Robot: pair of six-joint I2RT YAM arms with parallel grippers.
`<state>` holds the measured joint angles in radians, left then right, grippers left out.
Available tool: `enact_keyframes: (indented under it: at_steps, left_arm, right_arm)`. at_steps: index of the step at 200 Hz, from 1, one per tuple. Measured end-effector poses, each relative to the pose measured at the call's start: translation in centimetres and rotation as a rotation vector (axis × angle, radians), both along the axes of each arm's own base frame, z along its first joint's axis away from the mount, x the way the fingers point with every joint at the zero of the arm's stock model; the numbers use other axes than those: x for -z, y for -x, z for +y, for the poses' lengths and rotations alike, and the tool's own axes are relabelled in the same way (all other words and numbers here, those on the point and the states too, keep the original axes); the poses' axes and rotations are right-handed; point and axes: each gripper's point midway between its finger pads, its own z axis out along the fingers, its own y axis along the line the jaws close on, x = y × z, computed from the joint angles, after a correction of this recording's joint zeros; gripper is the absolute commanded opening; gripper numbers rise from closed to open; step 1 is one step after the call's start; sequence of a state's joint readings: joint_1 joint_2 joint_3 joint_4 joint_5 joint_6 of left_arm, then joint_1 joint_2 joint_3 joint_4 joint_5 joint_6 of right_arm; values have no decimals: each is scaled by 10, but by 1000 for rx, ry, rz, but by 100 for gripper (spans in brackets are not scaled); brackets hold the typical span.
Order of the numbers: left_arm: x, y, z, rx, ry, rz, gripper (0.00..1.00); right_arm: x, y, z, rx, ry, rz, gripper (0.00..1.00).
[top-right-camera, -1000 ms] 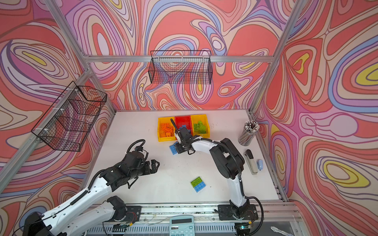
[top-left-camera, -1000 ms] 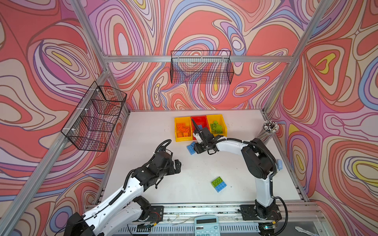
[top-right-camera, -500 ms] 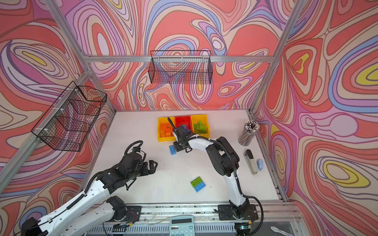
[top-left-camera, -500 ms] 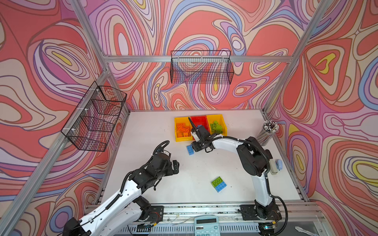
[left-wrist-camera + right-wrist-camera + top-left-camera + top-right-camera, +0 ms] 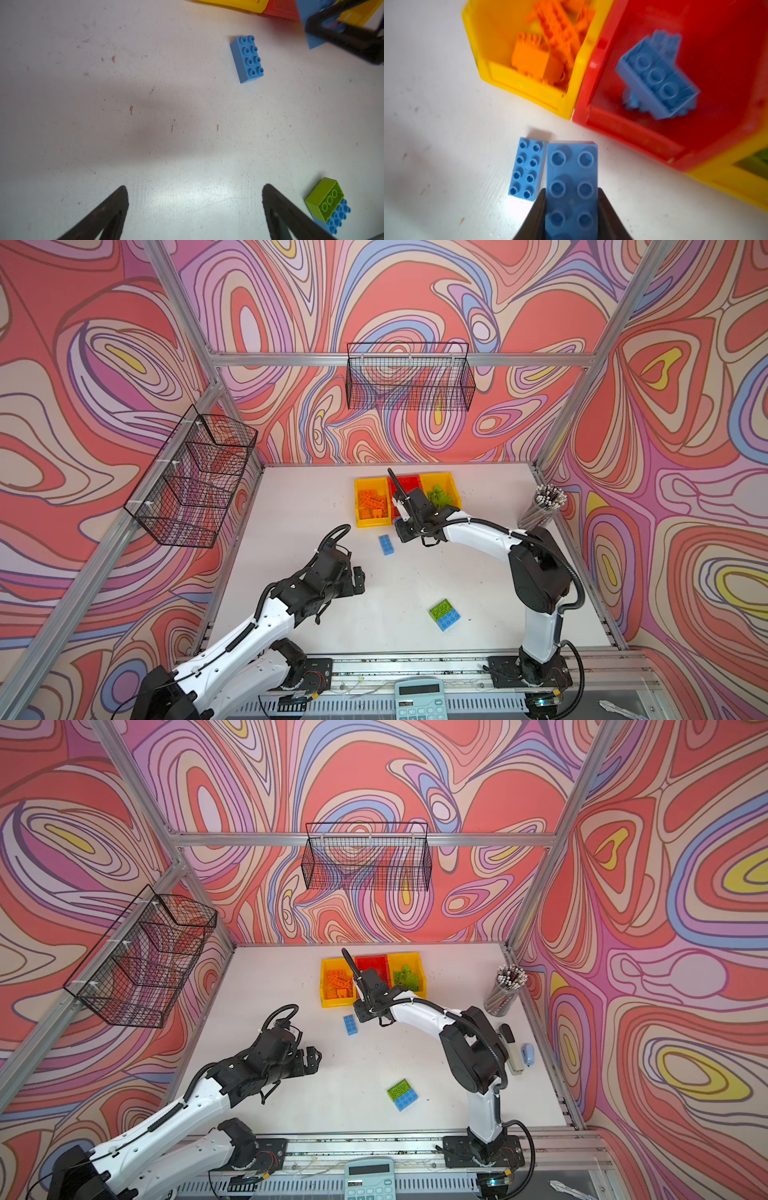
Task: Sort the legos into containers by color
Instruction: Place the lego in the container.
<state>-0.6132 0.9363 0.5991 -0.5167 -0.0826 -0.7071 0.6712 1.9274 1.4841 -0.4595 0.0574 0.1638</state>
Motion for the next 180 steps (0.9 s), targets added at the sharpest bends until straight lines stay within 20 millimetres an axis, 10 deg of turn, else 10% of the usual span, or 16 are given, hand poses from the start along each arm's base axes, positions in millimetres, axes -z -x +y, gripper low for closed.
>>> enact_keyframes:
  at_steps: [42, 89, 131, 180]
  left_arm:
    - [-3, -18, -18, 27, 10, 15, 100]
    - [-12, -39, -36, 48, 30, -4, 100]
    - [-9, -58, -50, 63, 12, 12, 100]
    - [0, -86, -75, 82, 17, 38, 100]
  right_arm:
    - [-56, -70, -12, 126, -30, -144, 31]
    - [-12, -135, -28, 219, 29, -117, 45]
    - [23, -140, -32, 205, 79, -62, 79]
    - [-32, -118, -40, 199, 18, -129, 86]
